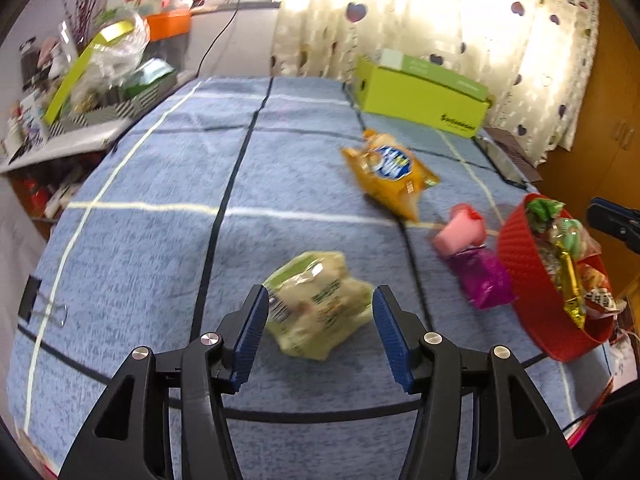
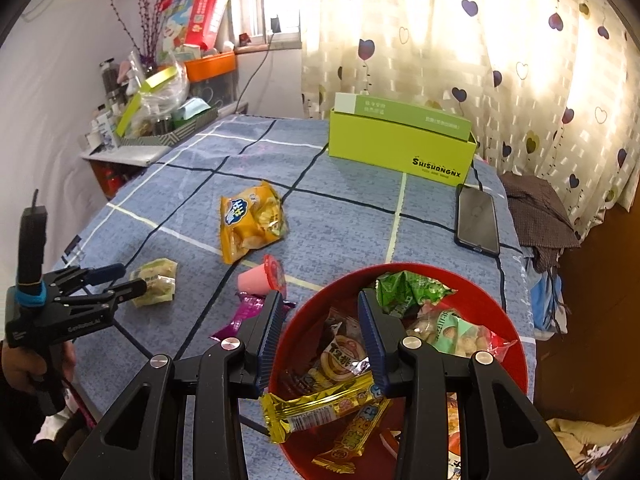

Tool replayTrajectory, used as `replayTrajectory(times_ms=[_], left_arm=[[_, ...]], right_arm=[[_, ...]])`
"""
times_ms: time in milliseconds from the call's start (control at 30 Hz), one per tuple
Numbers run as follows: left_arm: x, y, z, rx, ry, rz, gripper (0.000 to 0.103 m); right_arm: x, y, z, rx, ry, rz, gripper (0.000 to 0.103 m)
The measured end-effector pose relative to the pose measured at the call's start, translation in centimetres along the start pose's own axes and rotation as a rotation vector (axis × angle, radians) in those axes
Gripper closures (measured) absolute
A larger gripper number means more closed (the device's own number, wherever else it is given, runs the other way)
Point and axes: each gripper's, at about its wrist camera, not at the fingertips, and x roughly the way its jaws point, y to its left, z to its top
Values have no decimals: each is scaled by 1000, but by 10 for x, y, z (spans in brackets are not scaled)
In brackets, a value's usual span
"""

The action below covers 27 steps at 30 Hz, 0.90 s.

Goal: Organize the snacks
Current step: 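Grasp the pale green-white packet with the left tool while the right grasps the pink jelly cup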

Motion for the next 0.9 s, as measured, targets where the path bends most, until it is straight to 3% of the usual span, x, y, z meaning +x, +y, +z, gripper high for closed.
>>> replayTrajectory(times_ms=[167, 333, 533, 800, 900], left_arm=[[9, 3, -4, -40, 34, -34, 40], [13, -5, -3, 19, 32, -42, 39], [9, -6, 7, 189, -34, -80, 39], [27, -11, 5, 395, 6, -112, 38], [25, -14, 1, 428, 16, -120, 38]], right_arm=[[2, 1, 0, -8, 5, 0, 66], [4, 2, -1, -12, 10, 1, 66], [6, 4, -1, -17, 11, 5, 66], [12, 13, 0, -47, 27, 31, 66], [18, 21, 2, -67, 46, 67, 66]])
